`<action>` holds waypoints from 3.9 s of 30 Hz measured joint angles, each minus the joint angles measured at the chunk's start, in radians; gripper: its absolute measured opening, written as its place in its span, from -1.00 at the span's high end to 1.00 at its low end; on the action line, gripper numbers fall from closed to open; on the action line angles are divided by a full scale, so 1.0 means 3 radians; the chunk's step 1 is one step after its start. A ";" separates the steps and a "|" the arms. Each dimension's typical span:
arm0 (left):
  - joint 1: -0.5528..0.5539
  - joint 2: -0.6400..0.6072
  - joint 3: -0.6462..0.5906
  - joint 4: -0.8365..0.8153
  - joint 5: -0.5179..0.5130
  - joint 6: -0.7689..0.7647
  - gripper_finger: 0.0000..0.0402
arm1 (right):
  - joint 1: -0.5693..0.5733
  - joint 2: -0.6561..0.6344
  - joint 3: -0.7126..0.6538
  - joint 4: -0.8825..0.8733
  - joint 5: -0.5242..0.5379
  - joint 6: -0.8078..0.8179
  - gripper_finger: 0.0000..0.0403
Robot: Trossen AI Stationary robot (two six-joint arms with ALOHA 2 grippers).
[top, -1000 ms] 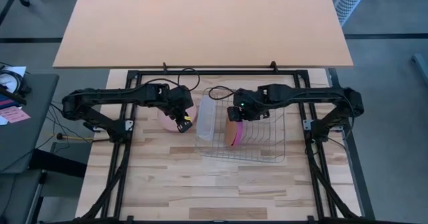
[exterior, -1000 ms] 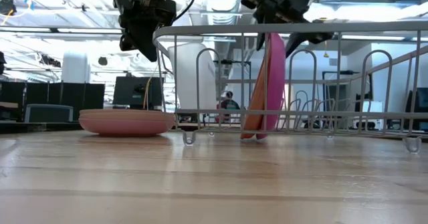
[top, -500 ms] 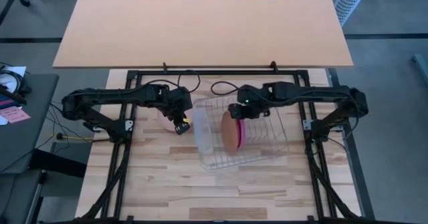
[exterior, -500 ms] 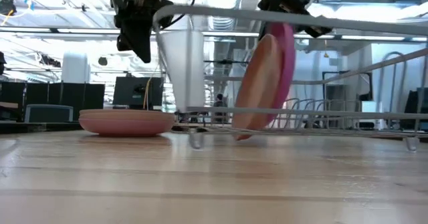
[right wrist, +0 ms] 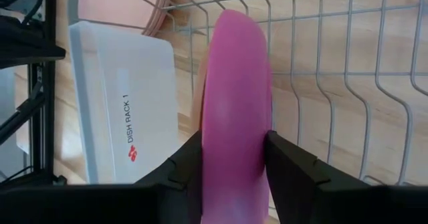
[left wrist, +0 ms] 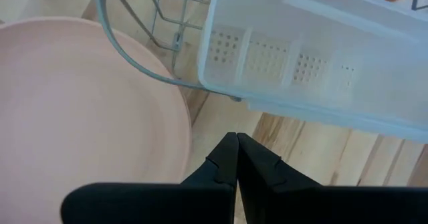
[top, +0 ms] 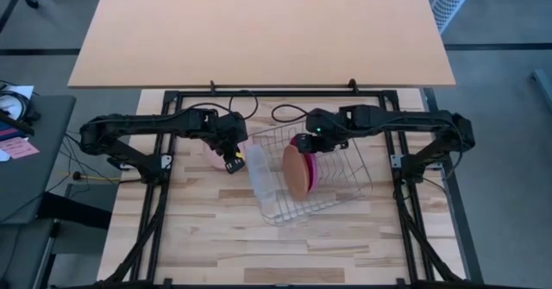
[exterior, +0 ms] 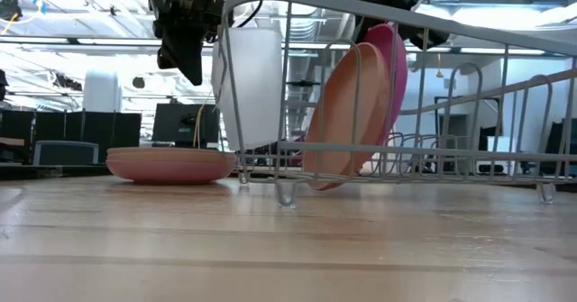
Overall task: Sort dishes
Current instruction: Adjust the plates in the dish rack
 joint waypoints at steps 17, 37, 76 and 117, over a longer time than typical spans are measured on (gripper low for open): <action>0.0000 0.0000 0.0000 0.0000 0.0000 -0.0086 1.00 | -0.0088 0.0000 0.0408 -0.0538 0.0001 -0.0304 0.34; 0.0000 0.0000 -0.0001 -0.0118 0.0000 -0.0139 1.00 | -0.0237 -0.0107 0.0411 -0.0727 0.0005 -0.0582 0.46; 0.0000 0.0000 -0.0003 -0.0268 0.0054 -0.0411 1.00 | -0.0585 -0.0509 0.0406 -0.1088 -0.0008 -0.1232 0.47; 0.0000 0.0000 -0.0001 -0.0241 0.0163 -0.0525 1.00 | -0.0118 -0.0099 0.0408 -0.1074 0.0095 -0.0910 0.47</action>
